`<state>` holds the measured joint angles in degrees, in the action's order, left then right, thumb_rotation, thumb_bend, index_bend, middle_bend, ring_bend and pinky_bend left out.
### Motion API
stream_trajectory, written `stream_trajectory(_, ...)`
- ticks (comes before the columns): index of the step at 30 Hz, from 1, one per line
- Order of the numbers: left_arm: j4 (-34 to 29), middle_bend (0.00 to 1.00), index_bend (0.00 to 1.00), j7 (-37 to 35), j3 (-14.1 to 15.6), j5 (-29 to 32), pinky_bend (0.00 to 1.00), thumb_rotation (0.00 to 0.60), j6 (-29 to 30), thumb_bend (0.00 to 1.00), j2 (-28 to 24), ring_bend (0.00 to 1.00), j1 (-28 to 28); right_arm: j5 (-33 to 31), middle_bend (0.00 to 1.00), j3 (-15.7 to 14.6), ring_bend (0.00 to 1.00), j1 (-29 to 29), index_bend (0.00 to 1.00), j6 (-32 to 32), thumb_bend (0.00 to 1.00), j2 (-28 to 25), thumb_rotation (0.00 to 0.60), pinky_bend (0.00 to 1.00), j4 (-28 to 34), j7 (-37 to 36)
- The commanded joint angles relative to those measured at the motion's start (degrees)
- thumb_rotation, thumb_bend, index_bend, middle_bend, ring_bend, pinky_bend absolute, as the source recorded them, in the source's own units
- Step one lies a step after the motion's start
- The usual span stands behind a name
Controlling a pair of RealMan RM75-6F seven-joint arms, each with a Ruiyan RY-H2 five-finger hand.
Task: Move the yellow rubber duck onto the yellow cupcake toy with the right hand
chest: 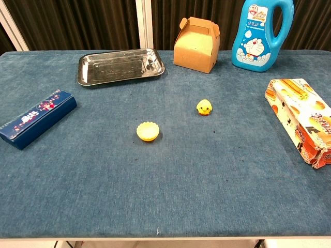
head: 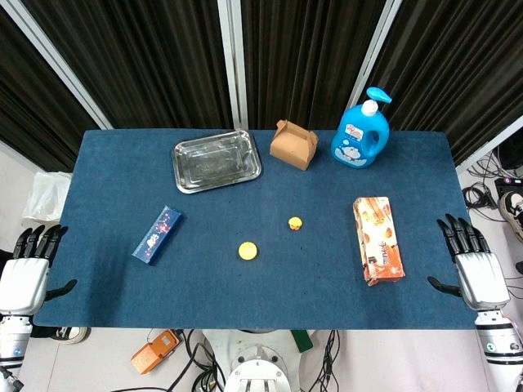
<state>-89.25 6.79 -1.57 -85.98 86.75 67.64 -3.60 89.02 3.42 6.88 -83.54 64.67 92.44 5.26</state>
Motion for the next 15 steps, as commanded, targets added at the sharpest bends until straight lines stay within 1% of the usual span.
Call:
stream_trajectory(1,0.1,0.09,0.09,-0.1,0.0,0.2,0.00,0.600,0.0,0.00,0.0,0.02,0.1,0.2,0.06,-0.1,0.00,0.7,0.00,1.0,0.00,0.1,0.600,0.16,0.0,0.1)
stream_trajectory(7,0.1,0.09,0.09,0.0,0.1,0.2,0.00,0.600,0.1,0.00,-0.1,0.02,0.3,0.8,0.06,-0.1,0.00,2.3,0.00,3.0,0.00,-0.2,0.600,0.17,0.8,0.8)
stream_trajectory(10,0.0,0.09,0.09,-0.1,0.0,0.2,0.00,0.600,0.2,0.00,-0.2,0.02,0.4,1.1,0.06,0.5,0.00,4.3,0.00,5.2,0.00,-0.4,0.600,0.18,1.8,1.4)
stream_trajectory(11,0.0,0.09,0.09,-0.2,0.0,0.2,0.00,0.600,0.2,0.00,-0.2,0.02,0.3,1.4,0.06,0.9,0.00,5.4,0.00,6.5,0.00,-0.4,0.600,0.19,2.1,1.8)
stream_trajectory(15,-0.1,0.09,0.09,-0.1,0.1,-0.3,0.00,0.600,0.1,0.00,-0.2,0.02,0.1,-0.2,0.06,3.4,0.00,12.9,0.00,16.7,0.00,-0.8,0.600,0.22,4.9,3.6)
